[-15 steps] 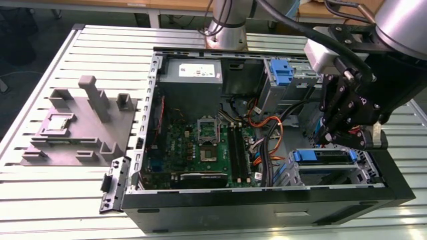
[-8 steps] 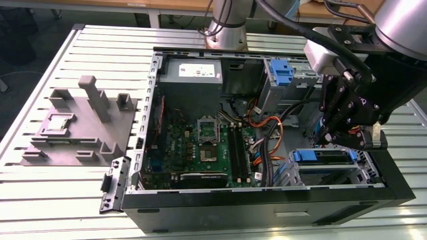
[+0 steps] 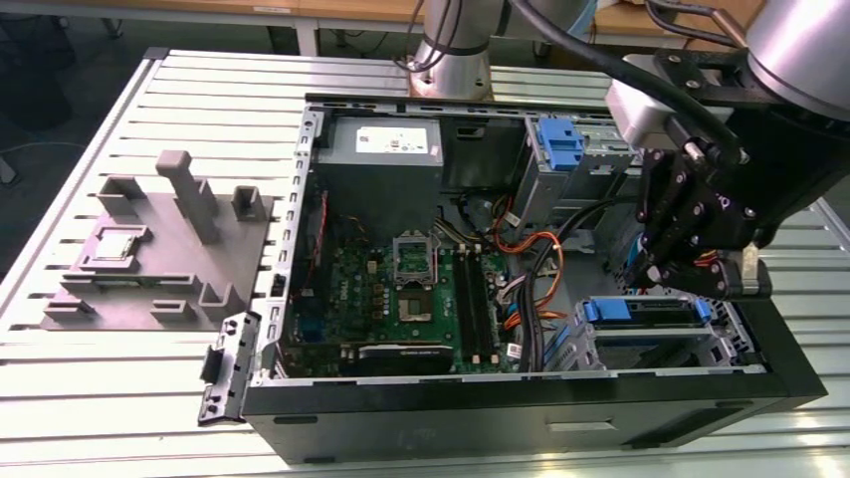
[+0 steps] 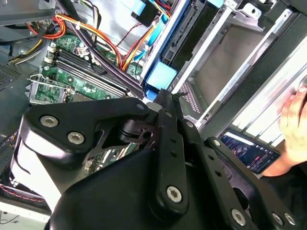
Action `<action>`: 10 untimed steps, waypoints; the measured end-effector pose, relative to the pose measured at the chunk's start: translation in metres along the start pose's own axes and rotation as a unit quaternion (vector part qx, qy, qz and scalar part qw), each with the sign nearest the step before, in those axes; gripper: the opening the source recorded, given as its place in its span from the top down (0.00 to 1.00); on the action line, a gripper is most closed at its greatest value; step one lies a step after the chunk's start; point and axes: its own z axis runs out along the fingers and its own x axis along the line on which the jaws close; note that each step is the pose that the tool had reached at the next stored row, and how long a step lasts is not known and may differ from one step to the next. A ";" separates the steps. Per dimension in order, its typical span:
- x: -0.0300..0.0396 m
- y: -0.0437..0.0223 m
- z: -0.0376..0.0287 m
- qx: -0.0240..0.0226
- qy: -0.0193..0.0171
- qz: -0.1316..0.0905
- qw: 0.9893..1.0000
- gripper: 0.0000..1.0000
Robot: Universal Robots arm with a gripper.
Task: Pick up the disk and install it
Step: 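Insert the first disk wire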
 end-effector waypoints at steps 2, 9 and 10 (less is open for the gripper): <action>0.0000 -0.0029 0.0000 0.000 0.000 0.000 1.000 0.90; -0.0006 -0.0281 0.0009 -0.001 0.000 -0.004 1.000 0.90; -0.0006 -0.0281 0.0006 -0.001 0.000 -0.004 1.000 0.90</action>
